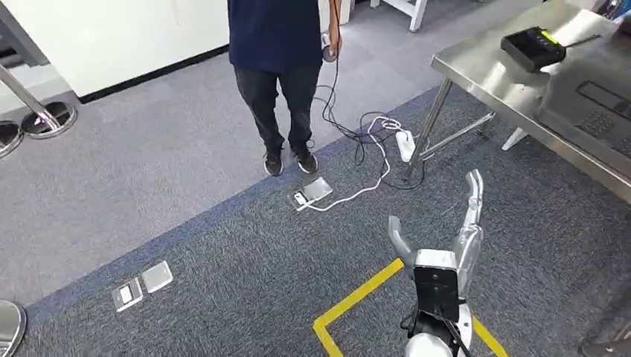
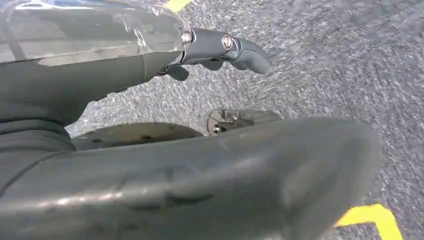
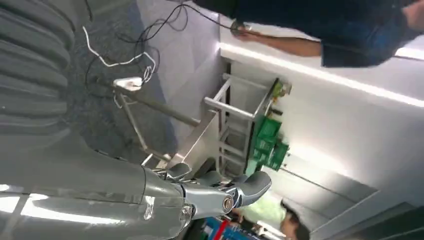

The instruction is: Take the parts from the cabinet and place them on the table.

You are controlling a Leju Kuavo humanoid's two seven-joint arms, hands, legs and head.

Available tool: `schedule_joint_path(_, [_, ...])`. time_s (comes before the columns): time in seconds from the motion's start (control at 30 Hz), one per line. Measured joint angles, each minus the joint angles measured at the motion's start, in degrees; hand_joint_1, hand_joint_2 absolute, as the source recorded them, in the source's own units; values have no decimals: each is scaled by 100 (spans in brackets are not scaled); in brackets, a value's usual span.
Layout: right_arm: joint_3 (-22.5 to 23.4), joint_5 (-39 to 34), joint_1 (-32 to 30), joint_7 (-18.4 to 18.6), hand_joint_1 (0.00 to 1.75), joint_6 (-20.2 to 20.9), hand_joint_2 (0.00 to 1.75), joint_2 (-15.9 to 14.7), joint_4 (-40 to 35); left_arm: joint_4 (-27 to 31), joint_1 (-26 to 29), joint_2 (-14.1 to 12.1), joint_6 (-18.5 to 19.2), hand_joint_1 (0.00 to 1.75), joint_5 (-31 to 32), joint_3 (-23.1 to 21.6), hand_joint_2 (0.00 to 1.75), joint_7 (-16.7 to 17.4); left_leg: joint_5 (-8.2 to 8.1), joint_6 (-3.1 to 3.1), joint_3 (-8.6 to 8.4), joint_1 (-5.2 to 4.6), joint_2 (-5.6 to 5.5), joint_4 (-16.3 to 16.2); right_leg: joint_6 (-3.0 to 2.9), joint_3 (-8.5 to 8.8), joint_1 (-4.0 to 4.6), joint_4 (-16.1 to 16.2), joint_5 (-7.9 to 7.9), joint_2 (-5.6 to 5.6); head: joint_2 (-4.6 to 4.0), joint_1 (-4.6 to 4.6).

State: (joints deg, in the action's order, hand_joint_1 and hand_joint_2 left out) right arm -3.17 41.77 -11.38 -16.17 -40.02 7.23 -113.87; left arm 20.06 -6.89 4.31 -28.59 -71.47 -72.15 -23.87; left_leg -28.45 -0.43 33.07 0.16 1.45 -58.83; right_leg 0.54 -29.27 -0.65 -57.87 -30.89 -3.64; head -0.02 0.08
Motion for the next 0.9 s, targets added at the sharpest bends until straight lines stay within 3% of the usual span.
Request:
schedule_joint_path(0.07, [0, -15, 3, 0, 0, 0, 175, 0, -2, 0, 12, 0, -2, 0, 0, 0, 0, 0, 30, 89, -17, 21, -50, 69, 73, 25, -31, 4, -50, -6, 0, 0])
schedule_joint_path(0.1, [0, -13, 6, -2, 0, 0, 175, 0, -2, 0, 4, 0, -4, 0, 0, 0, 0, -5, 47, 125, -28, 32, -68, 85, 89, -19, -47, -136, -175, 171, 0, 9])
schedule_joint_path(0.13, [2, -18, 10, -4, 0, 0, 175, 0, -9, 0, -3, -2, -4, 0, -2, 0, 0, -11, 45, 163, -26, 32, -89, 85, 83, -179, -40, -479, -396, 269, 0, 22])
schedule_joint_path(0.2, [2, -31, 2, -2, 0, 0, 175, -4, -9, 0, 0, -2, -2, 0, -11, 0, 0, -26, 34, 199, -28, 11, -139, 84, 83, -643, -31, -1428, -808, 329, 0, 86])
schedule_joint_path(0.23, [0, -33, 1, 4, 0, 0, 175, -7, -9, 0, 0, -2, -2, 0, -26, 0, 0, -40, 32, 201, -28, 1, -179, 81, 79, -822, -28, -1759, -872, 335, 0, 96])
schedule_joint_path(0.27, [0, -31, 1, 37, 0, 0, 175, -7, -9, 0, 0, -2, -2, 0, -53, 0, 0, -44, 32, 202, -35, -2, -221, 79, 71, -881, -28, -1831, -798, 336, 0, 101])
schedule_joint_path(0.3, [0, -14, 1, 102, 0, 0, 175, -11, -9, 0, -1, -2, -2, 0, -64, 0, 0, -48, 27, 202, -49, -3, -281, 77, 59, -798, -28, -1598, -565, 337, 0, 109])
schedule_joint_path(0.37, [0, 35, 7, 194, 0, 0, 175, -15, -9, 0, -3, -2, -2, 0, -83, 0, 0, -53, 7, 186, -88, 0, -391, 59, 21, -394, -33, -644, 14, 405, 0, 147])
schedule_joint_path(0.4, [0, 59, 18, 243, 0, 0, 175, -20, -7, 0, -1, -2, -2, 0, -101, 0, 0, -55, -11, 164, -78, 11, -427, 47, 2, -244, -48, -222, 142, 593, 0, 184])
schedule_joint_path(0.43, [0, 100, 23, 346, 0, 0, 175, -24, 2, 0, -19, -2, -2, 0, -112, 0, 0, -53, -22, 132, -32, -28, -476, -21, 15, -202, -49, -110, 101, 723, 0, 175])
schedule_joint_path(0.5, [0, 153, 34, 567, 0, 2, 175, -35, 42, 0, -9, -2, -2, 0, -120, 2, 0, -53, 14, 69, 18, 13, -540, 3, -7, -233, -20, -126, 97, 678, 0, 173])
schedule_joint_path(0.57, [2, 151, 92, 906, 0, 7, 175, -48, 200, 0, -7, -2, 2, 0, -131, 2, 0, -48, 13, -5, 21, 30, -620, 3, -78, -205, -27, -63, 131, 591, 0, 175])
schedule_joint_path(0.6, [4, 101, 131, 1083, 0, 7, 175, -61, 325, 0, -10, -2, 2, 0, -144, 2, 0, -46, -63, -14, 21, 32, -480, -112, -107, -183, -44, -43, 148, 521, 0, 169])
schedule_joint_path(0.63, [20, 5, 151, 1250, 0, 9, 175, -74, 495, 0, -18, -2, 2, 0, -169, 2, 0, -42, -246, -33, 158, 9, -325, -396, -129, -181, -42, -37, 143, 468, 0, 88])
schedule_joint_path(0.7, [85, -242, 162, 1362, 0, 13, 175, -118, 897, 0, -18, -2, 2, 0, -186, 2, 0, -27, -669, -73, 588, 18, -240, -1273, -143, -183, -24, -38, 134, 330, 0, 24])
schedule_joint_path(0.73, [131, -367, 166, 1353, 0, 13, 175, -135, 1129, 0, -9, -2, 2, 0, -192, 2, 0, -18, -785, -83, 771, 19, -226, -1628, -149, -188, -19, -40, 130, 269, 0, 18])
schedule_joint_path(0.77, [177, -451, 171, 1331, 0, 11, 175, -151, 1334, 0, 1, -2, 2, 0, -199, 0, 0, -15, -765, -86, 843, 20, -218, -1757, -153, -185, -19, -41, 125, 209, 0, 11])
schedule_joint_path(0.8, [214, -507, 173, 1314, 0, 11, 175, -166, 1521, 0, 8, -2, 2, 0, -210, 2, 0, -9, -614, -79, 763, 21, -205, -1589, -152, -179, -19, -42, 115, 157, 0, 9])
schedule_joint_path(0.87, [267, -529, 199, 1298, 0, 11, 175, -183, 1752, 0, 7, -4, 2, 0, -214, 2, 0, -7, -110, -46, 282, 20, -146, -625, -130, -144, -20, -44, 93, 80, 0, -8])
schedule_joint_path(0.9, [282, -540, 221, 1301, 0, 11, 175, -192, 1861, 0, 5, -4, 2, 0, -214, 2, 0, -7, 66, -19, 31, 13, -36, -112, -112, -119, -21, -44, 74, 52, 0, -13])
